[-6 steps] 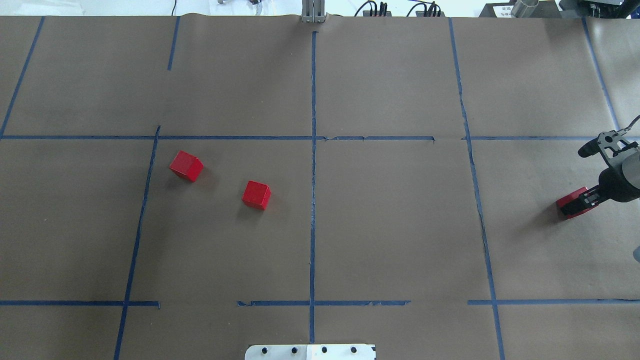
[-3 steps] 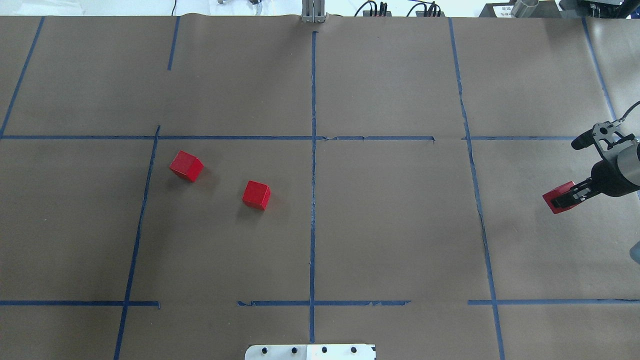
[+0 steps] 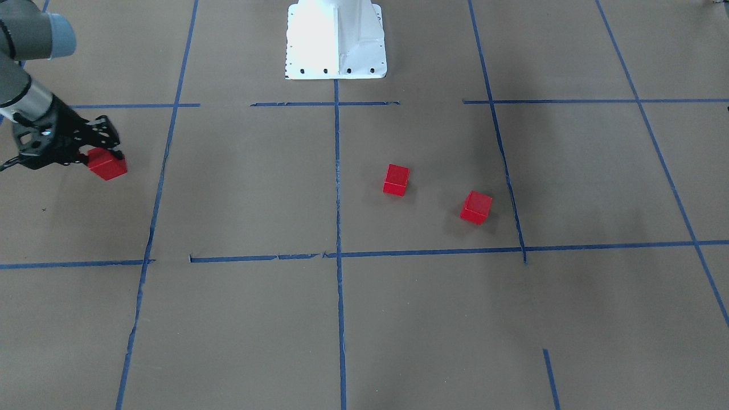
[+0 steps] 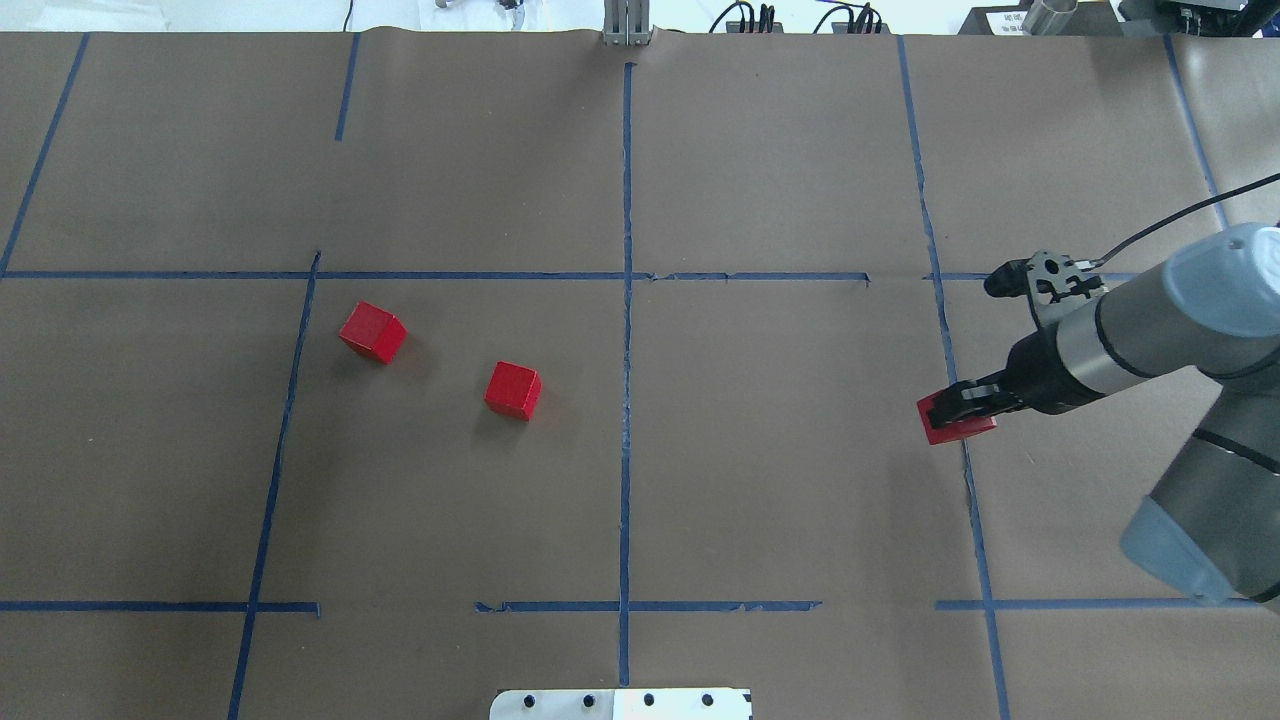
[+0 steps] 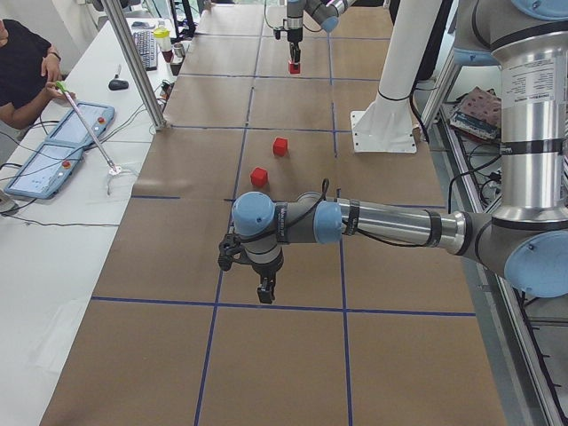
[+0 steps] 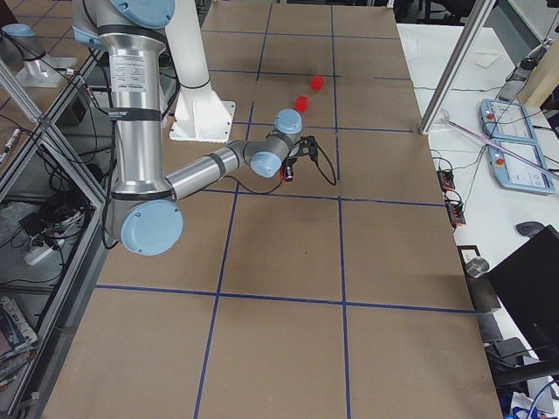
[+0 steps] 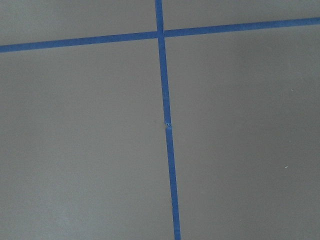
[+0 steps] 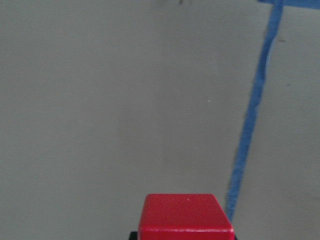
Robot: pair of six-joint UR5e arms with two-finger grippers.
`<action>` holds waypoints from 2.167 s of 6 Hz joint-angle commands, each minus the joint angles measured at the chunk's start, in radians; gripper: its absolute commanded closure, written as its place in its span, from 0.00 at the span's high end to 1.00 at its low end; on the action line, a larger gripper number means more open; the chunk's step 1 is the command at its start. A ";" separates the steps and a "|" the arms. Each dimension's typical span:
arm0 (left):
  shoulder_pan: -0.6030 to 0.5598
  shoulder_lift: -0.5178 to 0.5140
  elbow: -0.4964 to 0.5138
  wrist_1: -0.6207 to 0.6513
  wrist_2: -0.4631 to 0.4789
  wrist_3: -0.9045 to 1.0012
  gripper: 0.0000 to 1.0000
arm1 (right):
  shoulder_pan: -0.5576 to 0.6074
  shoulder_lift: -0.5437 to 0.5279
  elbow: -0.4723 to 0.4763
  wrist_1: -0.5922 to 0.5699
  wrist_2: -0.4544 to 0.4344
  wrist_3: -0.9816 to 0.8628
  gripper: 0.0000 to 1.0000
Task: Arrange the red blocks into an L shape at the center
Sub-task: 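Carry the red cube with the right gripper toward the table center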
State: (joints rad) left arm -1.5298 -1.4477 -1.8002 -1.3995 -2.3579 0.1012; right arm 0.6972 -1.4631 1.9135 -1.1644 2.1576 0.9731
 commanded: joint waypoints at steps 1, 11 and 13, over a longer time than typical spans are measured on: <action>0.000 -0.005 0.012 -0.001 -0.001 -0.002 1.00 | -0.120 0.294 -0.002 -0.348 -0.092 0.099 0.00; 0.000 -0.010 0.021 -0.003 -0.001 -0.002 1.00 | -0.317 0.664 -0.327 -0.437 -0.338 0.378 0.00; 0.000 -0.010 0.021 -0.003 -0.001 -0.002 1.00 | -0.332 0.662 -0.330 -0.437 -0.338 0.378 0.00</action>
State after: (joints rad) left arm -1.5294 -1.4573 -1.7786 -1.4021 -2.3593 0.0996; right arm 0.3712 -0.8003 1.5846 -1.6015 1.8185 1.3508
